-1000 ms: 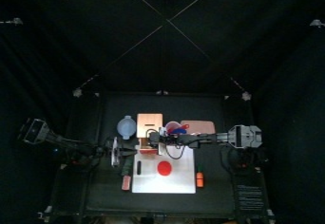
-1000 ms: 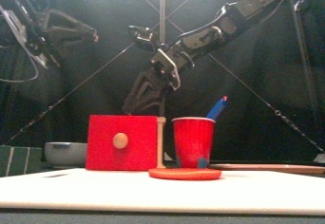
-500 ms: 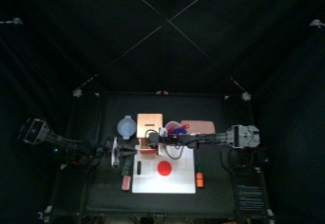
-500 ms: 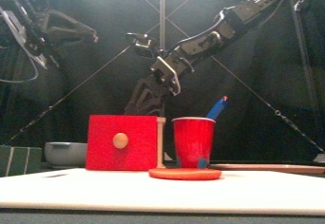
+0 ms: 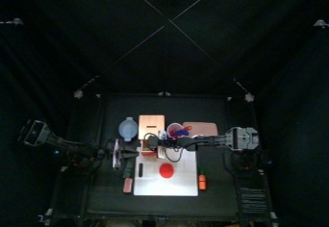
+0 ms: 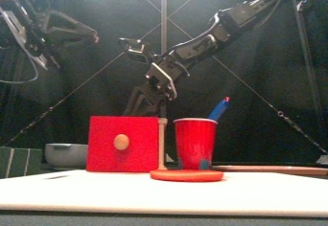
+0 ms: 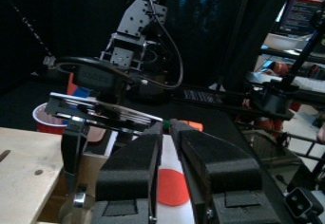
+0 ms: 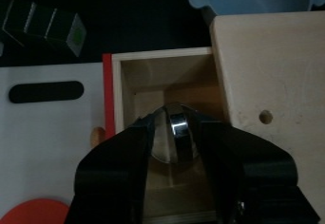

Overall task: Get the cutter from the drawer then cut the dough then place the extra dough in the bowl
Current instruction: Place the cutter on the board

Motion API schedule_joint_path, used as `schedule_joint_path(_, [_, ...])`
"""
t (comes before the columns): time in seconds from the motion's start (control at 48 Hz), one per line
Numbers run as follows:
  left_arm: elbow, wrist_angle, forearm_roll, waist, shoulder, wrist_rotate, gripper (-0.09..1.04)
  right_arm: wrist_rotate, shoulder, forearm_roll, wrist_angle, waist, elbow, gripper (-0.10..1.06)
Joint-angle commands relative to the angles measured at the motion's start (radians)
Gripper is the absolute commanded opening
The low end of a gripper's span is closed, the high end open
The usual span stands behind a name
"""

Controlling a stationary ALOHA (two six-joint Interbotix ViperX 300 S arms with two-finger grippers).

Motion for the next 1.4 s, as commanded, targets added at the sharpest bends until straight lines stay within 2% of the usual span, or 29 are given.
schedule_joint_path(0.021, [-0.011, -0.005, 0.002, -0.002, -0.002, 0.0, 0.6, -0.002, -0.015, 0.0, 0.02, -0.011, -0.029, 0.69])
schedule_joint_path(0.188, [-0.011, -0.005, 0.0, -0.002, 0.0, 0.0, 0.6, -0.002, -0.015, 0.0, 0.025, -0.011, -0.031, 0.52])
schedule_joint_path(0.354, [-0.011, -0.003, -0.002, 0.0, -0.002, 0.0, 0.6, -0.002, -0.037, -0.006, 0.025, -0.005, -0.032, 0.42])
schedule_joint_path(0.479, [-0.009, -0.003, -0.012, -0.002, -0.002, 0.0, 0.6, -0.003, -0.075, -0.006, 0.037, 0.002, -0.032, 0.41])
schedule_joint_path(0.646, [-0.008, -0.003, -0.018, -0.002, -0.002, 0.0, 0.6, -0.009, -0.152, -0.023, 0.071, 0.034, -0.018, 0.41])
schedule_joint_path(0.938, [-0.012, -0.003, -0.02, 0.011, 0.0, 0.002, 0.6, -0.002, -0.307, -0.075, 0.081, 0.038, 0.043, 0.41])
schedule_joint_path(1.125, [-0.014, -0.003, -0.02, 0.031, 0.0, 0.003, 0.6, 0.0, -0.466, -0.078, 0.103, 0.072, 0.181, 0.4])
schedule_joint_path(1.396, [-0.021, -0.003, -0.02, 0.072, 0.0, 0.005, 0.6, -0.002, -0.649, -0.094, 0.078, 0.147, 0.506, 0.4])
